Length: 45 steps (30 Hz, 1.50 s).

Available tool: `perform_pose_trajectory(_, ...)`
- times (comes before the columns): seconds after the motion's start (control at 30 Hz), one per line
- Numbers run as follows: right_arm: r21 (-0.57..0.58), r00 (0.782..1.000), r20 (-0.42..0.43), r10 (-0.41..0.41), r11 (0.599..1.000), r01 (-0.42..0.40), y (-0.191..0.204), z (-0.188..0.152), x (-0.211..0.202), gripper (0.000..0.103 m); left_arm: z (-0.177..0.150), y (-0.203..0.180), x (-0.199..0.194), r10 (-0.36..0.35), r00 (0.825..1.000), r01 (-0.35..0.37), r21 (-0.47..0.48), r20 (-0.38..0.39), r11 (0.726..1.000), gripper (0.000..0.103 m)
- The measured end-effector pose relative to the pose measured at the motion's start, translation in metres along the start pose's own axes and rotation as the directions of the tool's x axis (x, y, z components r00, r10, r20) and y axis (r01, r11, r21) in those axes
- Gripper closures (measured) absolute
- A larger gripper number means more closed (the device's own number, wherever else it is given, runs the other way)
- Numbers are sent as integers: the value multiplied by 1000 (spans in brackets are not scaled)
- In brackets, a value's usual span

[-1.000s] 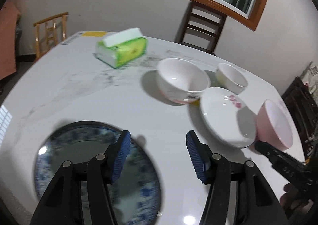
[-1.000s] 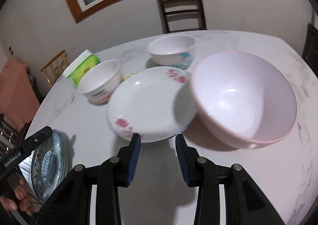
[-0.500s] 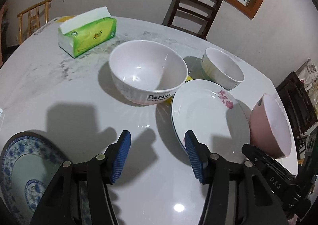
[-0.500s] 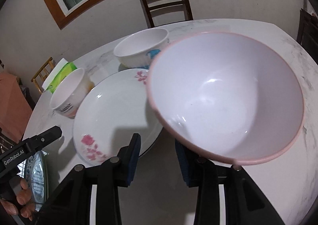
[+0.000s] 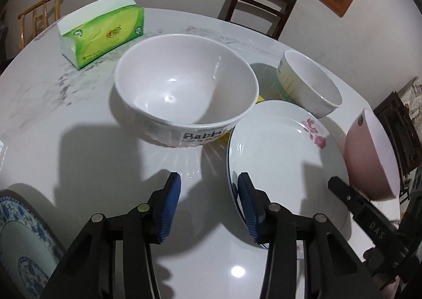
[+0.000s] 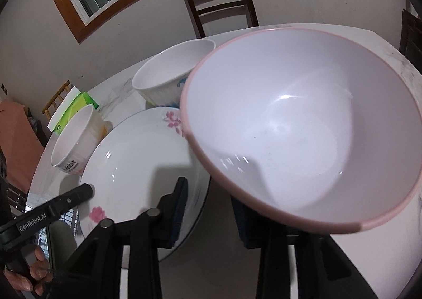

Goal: Organize plates and bowls
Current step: 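Move both grippers to the pink-flowered white plate and grasp its rim, then lift the flowered plate with both grippers and carry it over the blue stack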

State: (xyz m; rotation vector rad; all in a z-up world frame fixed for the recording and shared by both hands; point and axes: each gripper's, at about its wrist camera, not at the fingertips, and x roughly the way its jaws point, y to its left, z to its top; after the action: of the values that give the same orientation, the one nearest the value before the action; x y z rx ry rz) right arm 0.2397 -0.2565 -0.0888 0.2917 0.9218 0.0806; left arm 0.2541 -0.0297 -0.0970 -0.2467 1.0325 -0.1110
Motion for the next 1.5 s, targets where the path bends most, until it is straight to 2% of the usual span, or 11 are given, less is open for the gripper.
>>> perform_pose_trajectory(0.23, -42, 999, -17, 36, 998, -37, 4, 9, 9, 87, 3, -6, 9, -8, 1000, 8, 27, -5, 1000, 67)
perform_pose_trajectory(0.33, -46, 999, -21, 37, 998, -38, 4, 9, 9, 87, 4, -8, 11, -25, 1000, 25, 42, -10, 999, 74)
perform_pose_trajectory(0.43, -48, 998, -30, 51, 997, -53, 4, 9, 8, 88, 4, -14, 14, -68, 997, 70, 62, -27, 996, 87)
perform_pose_trajectory(0.47, -45, 998, -34, 54, 997, -55, 3, 8, 8, 88, 5, -16, 14, -69, 997, 71, 67, -31, 995, 88)
perform_pose_trajectory(1.5, -86, 997, -54, 61, 994, -65, 20, -31, -26, 88, -27, -8, -19, -50, 999, 52, 76, -22, 996, 90)
